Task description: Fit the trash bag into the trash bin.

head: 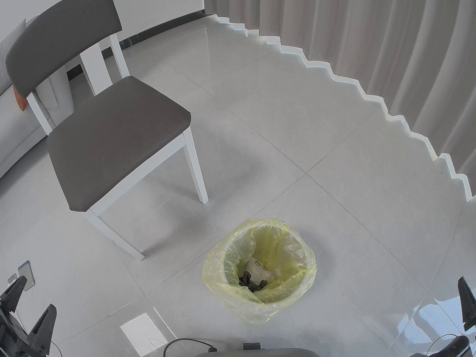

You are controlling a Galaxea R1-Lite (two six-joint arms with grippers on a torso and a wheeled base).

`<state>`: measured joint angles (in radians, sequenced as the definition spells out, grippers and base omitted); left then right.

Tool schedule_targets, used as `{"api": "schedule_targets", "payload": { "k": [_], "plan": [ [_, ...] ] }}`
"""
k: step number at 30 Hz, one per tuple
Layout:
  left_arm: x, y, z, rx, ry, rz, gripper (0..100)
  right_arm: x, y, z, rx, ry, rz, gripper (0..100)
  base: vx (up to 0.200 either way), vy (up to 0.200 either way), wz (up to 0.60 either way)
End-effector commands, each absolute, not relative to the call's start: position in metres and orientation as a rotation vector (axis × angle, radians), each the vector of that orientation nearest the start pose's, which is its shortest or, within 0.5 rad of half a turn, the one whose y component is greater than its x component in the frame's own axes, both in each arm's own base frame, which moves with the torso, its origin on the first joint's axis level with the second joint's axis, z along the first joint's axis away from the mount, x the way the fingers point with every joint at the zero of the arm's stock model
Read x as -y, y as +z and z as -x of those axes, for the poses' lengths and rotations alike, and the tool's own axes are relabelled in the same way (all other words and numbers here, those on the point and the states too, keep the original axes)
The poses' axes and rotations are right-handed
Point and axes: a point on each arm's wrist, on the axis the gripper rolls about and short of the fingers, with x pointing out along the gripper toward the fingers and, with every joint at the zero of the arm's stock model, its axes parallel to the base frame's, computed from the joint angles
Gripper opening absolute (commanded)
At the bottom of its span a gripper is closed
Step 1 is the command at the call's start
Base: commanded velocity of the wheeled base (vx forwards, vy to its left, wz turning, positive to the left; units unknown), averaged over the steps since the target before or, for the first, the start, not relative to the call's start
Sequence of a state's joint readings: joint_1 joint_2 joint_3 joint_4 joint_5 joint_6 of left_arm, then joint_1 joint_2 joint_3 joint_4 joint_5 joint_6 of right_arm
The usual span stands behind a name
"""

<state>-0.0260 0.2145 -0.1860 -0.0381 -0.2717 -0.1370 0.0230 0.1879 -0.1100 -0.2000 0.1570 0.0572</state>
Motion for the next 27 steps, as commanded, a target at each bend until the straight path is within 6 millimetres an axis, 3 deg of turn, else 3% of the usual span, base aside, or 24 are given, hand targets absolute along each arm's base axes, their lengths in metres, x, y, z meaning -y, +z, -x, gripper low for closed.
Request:
{"api": "schedule_targets", "payload": {
  "k": [1,7,13,24,27],
  "plan": [
    [0.002,0.097,0.029,0.079,-0.102,0.005,100,-0.001,0.090,0.023,0.128,0.055,-0.041,100,0.000,0.000,0.00],
    [0.000,0.077,0.023,0.011,0.006,-0.012,100,0.000,0.084,0.022,0.077,0.009,-0.038,100,0.000,0.000,0.00],
    [-0.001,0.075,0.023,-0.003,0.021,-0.006,100,0.000,0.084,0.022,0.074,-0.015,-0.051,100,0.000,0.000,0.00],
    [-0.001,0.075,0.023,-0.006,0.021,-0.005,100,-0.003,0.083,0.023,0.029,0.115,-0.111,100,0.000,0.000,0.00],
    [-0.001,0.075,0.023,-0.006,0.020,-0.005,100,-0.005,0.084,0.024,0.027,0.208,-0.044,100,0.000,0.000,0.00]
  ]
}}
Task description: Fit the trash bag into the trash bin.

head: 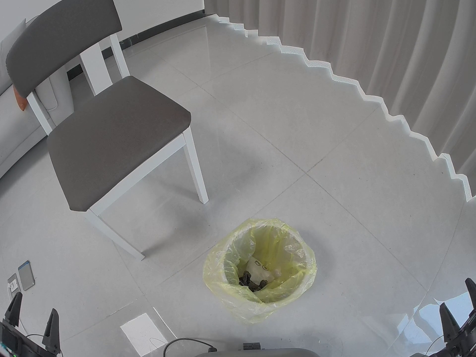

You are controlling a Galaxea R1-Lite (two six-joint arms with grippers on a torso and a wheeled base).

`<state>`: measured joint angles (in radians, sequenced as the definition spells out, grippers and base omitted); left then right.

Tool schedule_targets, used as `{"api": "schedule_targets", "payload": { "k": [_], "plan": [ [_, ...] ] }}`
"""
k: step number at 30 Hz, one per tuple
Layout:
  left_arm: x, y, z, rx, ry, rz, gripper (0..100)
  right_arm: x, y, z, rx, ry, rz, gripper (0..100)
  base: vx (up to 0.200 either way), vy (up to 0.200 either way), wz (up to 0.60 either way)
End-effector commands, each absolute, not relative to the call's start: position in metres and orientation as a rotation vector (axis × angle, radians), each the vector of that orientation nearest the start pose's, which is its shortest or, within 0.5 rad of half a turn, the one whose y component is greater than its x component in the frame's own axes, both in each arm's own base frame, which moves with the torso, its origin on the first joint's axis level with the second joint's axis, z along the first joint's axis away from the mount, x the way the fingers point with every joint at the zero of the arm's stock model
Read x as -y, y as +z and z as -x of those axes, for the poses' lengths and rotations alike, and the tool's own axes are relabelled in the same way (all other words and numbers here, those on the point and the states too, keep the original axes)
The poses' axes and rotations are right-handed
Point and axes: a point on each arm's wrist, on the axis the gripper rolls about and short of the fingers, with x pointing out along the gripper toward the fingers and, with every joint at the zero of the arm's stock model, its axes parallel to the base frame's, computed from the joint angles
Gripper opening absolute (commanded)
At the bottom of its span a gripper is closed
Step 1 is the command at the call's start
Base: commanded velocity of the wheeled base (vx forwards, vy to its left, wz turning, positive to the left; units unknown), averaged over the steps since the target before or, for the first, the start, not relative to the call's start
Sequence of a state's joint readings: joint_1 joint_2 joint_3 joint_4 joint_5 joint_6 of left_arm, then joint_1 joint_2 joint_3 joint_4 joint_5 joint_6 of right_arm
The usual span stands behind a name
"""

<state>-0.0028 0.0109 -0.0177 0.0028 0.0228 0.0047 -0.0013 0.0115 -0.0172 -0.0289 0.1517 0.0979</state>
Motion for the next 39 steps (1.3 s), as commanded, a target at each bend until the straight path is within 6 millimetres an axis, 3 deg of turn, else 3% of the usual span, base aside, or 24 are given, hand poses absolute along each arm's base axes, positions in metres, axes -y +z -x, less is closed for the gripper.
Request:
{"api": "schedule_targets", "payload": {
  "k": [1,5,11,16,22,27,32,39],
  "plan": [
    [-0.0006,0.0752,0.0226,-0.006,0.020,-0.005,100,-0.0047,0.0836,0.0239,0.026,0.212,-0.038,100,0.000,0.000,0.00],
    [-0.0006,0.0752,0.0226,-0.006,0.020,0.003,100,-0.0056,0.0833,0.0250,0.010,0.247,-0.002,100,0.000,0.000,0.00],
    [-0.0008,0.0754,0.0227,-0.003,0.031,0.023,100,0.0027,0.0834,0.0235,0.037,-0.125,-0.030,100,0.000,0.000,0.00],
    [-0.0009,0.0754,0.0227,-0.003,0.032,0.020,100,0.0018,0.0831,0.0230,0.046,-0.080,-0.081,100,0.000,0.000,0.00],
    [-0.0009,0.0754,0.0227,-0.003,0.032,0.020,100,-0.0012,0.0823,0.0223,0.019,0.064,0.010,100,0.000,0.000,0.00],
    [-0.0007,0.0754,0.0226,-0.004,0.023,0.012,100,-0.0010,0.0819,0.0228,0.033,0.049,-0.018,100,0.000,0.000,0.00],
    [-0.0007,0.0754,0.0227,-0.003,0.023,0.006,100,0.0019,0.0796,0.0221,0.029,-0.085,-0.033,100,0.000,0.000,0.00],
    [-0.0007,0.0754,0.0226,-0.005,0.023,0.006,100,0.0009,0.0764,0.0219,-0.006,-0.035,-0.031,100,0.000,0.000,0.00]
  ]
}}
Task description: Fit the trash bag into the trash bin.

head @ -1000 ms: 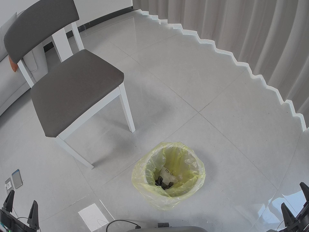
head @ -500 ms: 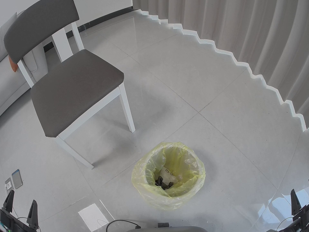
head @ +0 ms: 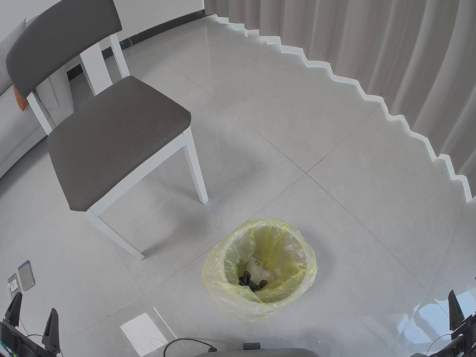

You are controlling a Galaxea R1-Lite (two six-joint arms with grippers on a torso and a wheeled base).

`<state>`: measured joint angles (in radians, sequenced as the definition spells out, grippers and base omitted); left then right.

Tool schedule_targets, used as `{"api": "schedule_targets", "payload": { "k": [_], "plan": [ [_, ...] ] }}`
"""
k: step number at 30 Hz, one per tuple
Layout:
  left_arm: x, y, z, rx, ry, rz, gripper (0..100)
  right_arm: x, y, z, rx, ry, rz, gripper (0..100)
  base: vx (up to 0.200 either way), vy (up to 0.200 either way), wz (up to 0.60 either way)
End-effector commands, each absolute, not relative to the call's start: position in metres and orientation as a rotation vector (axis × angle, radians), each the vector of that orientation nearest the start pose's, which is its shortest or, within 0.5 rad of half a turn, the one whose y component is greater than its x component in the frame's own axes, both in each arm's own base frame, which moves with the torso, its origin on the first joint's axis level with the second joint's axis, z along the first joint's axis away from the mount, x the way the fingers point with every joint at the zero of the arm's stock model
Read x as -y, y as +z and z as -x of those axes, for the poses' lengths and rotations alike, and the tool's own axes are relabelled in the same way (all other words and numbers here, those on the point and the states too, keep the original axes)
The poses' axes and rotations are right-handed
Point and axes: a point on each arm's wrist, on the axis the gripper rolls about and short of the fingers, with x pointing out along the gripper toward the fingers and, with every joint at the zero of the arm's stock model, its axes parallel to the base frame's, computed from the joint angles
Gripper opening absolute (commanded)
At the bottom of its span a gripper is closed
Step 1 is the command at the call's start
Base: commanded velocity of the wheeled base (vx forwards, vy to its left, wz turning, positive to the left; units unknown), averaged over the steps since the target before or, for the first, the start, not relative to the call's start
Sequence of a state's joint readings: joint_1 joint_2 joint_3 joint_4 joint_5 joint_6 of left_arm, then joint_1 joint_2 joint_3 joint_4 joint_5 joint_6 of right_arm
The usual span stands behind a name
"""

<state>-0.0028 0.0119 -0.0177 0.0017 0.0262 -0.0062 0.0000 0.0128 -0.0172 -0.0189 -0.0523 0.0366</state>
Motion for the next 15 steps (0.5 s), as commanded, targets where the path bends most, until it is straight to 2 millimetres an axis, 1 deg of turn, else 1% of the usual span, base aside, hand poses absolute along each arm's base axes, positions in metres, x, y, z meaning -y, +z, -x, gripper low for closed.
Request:
{"api": "schedule_targets", "payload": {
  "k": [1,15],
  "plan": [
    [-0.0007,0.0754,0.0227,-0.003,0.023,0.005,100,0.0009,0.0764,0.0219,-0.006,-0.032,-0.023,100,0.000,0.000,0.00],
    [-0.0007,0.0754,0.0227,-0.003,0.023,0.005,100,0.0012,0.0763,0.0220,-0.004,-0.052,-0.038,100,0.000,0.000,0.00]
  ]
}}
